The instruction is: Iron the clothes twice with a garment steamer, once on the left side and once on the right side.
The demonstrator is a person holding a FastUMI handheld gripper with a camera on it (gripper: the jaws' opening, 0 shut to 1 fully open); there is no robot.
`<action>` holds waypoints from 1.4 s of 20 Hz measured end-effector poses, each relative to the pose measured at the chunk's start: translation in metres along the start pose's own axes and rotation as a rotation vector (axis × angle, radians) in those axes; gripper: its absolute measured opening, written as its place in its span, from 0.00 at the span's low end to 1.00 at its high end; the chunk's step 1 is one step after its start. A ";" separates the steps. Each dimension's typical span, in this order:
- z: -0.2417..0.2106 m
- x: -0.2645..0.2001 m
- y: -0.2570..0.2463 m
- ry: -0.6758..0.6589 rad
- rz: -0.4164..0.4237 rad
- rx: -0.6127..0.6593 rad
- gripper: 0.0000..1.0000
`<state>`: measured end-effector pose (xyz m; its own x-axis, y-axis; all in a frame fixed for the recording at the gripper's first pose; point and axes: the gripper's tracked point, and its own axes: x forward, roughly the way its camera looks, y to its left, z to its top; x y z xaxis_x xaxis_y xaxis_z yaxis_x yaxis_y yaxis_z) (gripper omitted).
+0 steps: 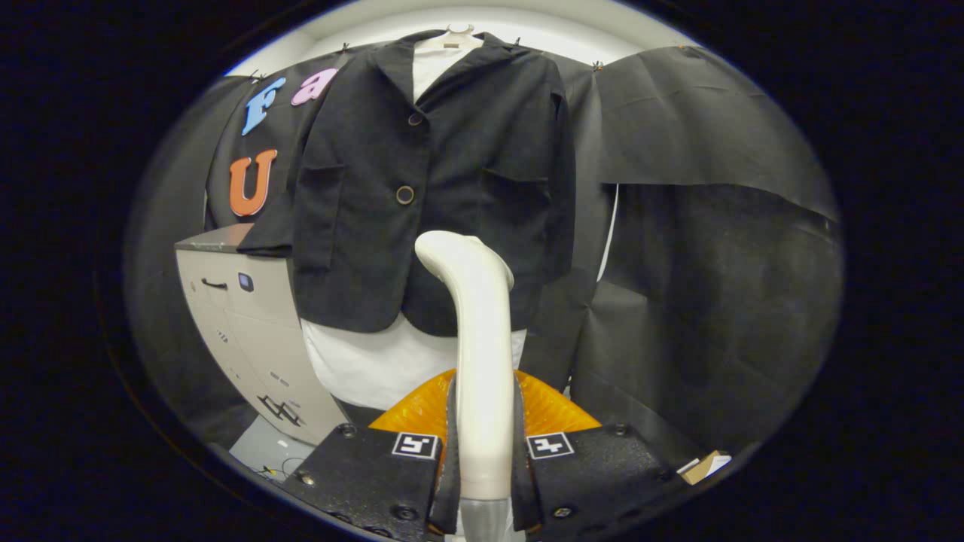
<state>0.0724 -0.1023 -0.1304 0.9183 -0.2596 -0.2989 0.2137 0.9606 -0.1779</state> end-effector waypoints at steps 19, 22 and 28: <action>0.007 -0.157 0.009 -0.017 -0.032 0.019 0.29; 0.020 -0.189 0.000 -0.052 0.000 0.019 0.30; 0.028 -0.251 -0.022 -0.096 0.124 0.008 0.30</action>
<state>-0.1539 -0.0552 -0.0253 0.9653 -0.1285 -0.2275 0.0986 0.9855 -0.1379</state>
